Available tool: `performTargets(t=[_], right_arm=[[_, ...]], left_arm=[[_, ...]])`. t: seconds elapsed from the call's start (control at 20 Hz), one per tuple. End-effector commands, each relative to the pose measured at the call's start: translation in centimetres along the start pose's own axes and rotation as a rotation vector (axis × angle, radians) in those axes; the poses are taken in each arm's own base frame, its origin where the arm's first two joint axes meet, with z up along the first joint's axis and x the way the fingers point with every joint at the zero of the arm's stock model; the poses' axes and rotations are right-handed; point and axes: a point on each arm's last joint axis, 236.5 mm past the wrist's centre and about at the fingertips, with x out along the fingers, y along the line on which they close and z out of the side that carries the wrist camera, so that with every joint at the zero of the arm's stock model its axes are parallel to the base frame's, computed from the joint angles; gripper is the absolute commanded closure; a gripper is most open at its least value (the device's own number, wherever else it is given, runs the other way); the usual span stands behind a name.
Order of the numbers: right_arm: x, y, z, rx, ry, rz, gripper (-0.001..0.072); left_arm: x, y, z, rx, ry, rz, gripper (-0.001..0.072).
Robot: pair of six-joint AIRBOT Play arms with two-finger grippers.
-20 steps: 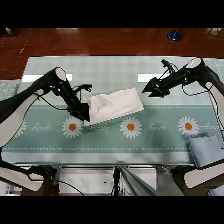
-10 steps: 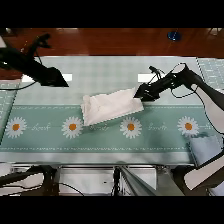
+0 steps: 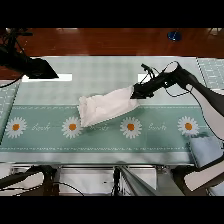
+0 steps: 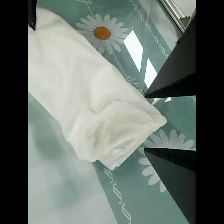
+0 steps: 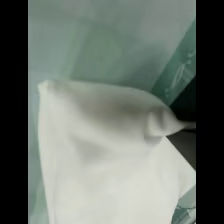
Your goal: Fold the shirts.
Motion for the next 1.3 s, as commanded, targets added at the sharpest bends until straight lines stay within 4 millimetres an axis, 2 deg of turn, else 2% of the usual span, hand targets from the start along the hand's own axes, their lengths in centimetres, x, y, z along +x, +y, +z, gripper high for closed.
performTargets(t=[0.0, 0.15, 0.3, 0.4, 0.5, 0.6, 0.65, 0.95, 1.1, 1.25], right_arm=[[-7.2, 5.3, 0.8, -0.099, -0.137, 0.000, 0.0695], [-17.2, 10.2, 0.5, -0.172, -0.295, -0.091, 0.0695], [-26.2, 12.7, -1.5, -0.163, -0.427, -0.202, 0.0695], [-30.6, 13.9, -3.5, -0.153, -0.491, -0.233, 0.0695], [-34.0, 14.1, -5.5, -0.114, -0.538, -0.267, 0.0695], [-36.2, 13.2, -7.4, -0.060, -0.553, -0.300, 0.0696], [-37.0, 12.2, -8.2, -0.023, -0.551, -0.323, 0.0695], [-43.9, 4.0, -10.2, 0.384, -0.736, -0.357, 0.0696], [-45.0, 2.6, -11.0, 0.525, -0.786, -0.272, 0.0696], [-44.2, 0.9, -12.5, 0.624, -0.773, -0.287, 0.0696]], left_arm=[[-0.2, 0.2, 0.6, 0.007, -0.028, 0.009, 0.0316], [-0.2, 0.1, 0.8, 0.008, -0.036, 0.010, 0.0316], [-0.1, 0.1, 0.8, 0.008, -0.036, 0.010, 0.0316], [-0.1, 0.2, 0.8, 0.008, -0.035, 0.010, 0.0317], [-0.1, 0.2, 0.9, 0.007, -0.037, 0.011, 0.0316], [0.1, 0.3, 0.8, 0.004, -0.032, 0.009, 0.0316], [0.2, 0.4, 0.8, 0.003, -0.030, 0.009, 0.0316], [0.4, 0.5, 0.7, -0.001, -0.021, 0.007, 0.0316], [0.4, 0.5, 0.8, 0.014, -0.021, 0.007, 0.0316], [0.4, 0.5, 0.8, 0.024, -0.022, 0.008, 0.0316]])
